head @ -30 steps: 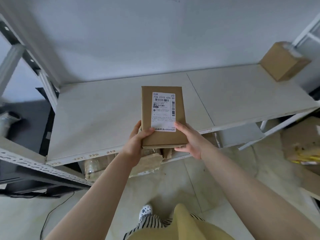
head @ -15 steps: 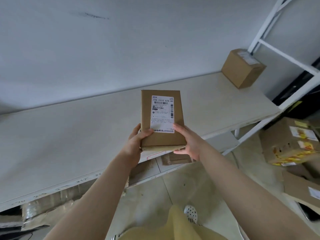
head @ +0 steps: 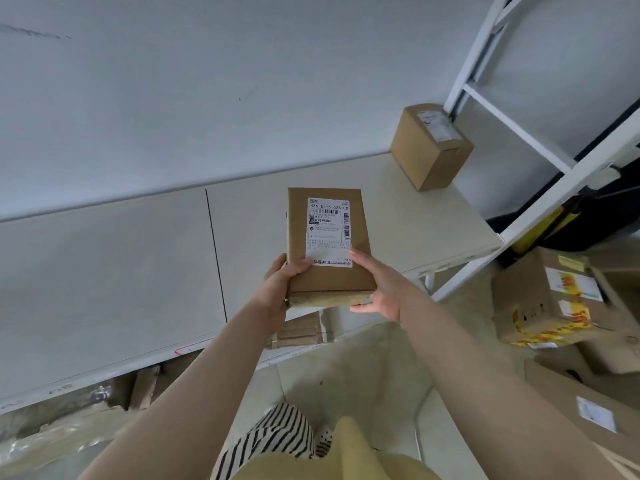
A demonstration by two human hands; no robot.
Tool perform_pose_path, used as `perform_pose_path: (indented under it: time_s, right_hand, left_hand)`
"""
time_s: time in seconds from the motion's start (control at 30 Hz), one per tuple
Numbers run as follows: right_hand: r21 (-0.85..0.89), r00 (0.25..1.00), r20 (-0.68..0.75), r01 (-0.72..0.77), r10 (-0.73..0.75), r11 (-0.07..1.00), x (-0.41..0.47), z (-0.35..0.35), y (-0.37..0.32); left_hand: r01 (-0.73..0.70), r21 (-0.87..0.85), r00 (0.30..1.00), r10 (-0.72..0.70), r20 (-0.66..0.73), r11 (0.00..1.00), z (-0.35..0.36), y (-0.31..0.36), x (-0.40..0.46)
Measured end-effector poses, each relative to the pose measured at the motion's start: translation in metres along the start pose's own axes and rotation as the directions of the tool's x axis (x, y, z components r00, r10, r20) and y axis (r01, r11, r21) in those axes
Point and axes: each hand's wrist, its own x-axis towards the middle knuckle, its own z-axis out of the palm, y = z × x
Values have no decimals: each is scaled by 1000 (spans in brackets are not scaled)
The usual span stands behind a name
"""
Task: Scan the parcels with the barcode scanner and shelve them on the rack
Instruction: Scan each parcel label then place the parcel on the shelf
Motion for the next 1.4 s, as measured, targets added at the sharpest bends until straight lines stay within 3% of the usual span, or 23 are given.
perform_pose_path:
  time_s: [0.17,0.37,0.6,0.77,0.93,1.03,1.2,1.4]
  right_hand:
    - [15,1000,-8,-12,12,1000,16,-24,-27]
    - [91,990,-118,-66,76,994,55,-51,-79]
    - [148,973,-232,47,-12,988,98,-88,-119]
    - [205,959,-276,124,-65,971,126,-108,-131]
    - [127,961,-251,156,-120,980,148,-128,-146]
    - [122,956,-260,175,-138,977,162,-140,-147]
    - [227,943,-329,122,-42,966,184,-168,-160]
    - [174,920,-390,109,-33,979,204,-195,-188]
  left_hand:
    - [43,-21,999,-44,-15,999,28,14,38]
    - [127,-30,992,-128,-7,991,66,39,94]
    - [206,144,976,-213,37,968,111,70,151]
    - [236,129,971,-240,12,963,137,77,181]
    - [209,108,977,-212,13,972,162,77,207]
    - [166,113,984,-157,-83,980,176,73,218]
    - [51,84,968,-28,-251,995,204,71,237]
    - [-41,75,940,64,-335,996,231,84,258]
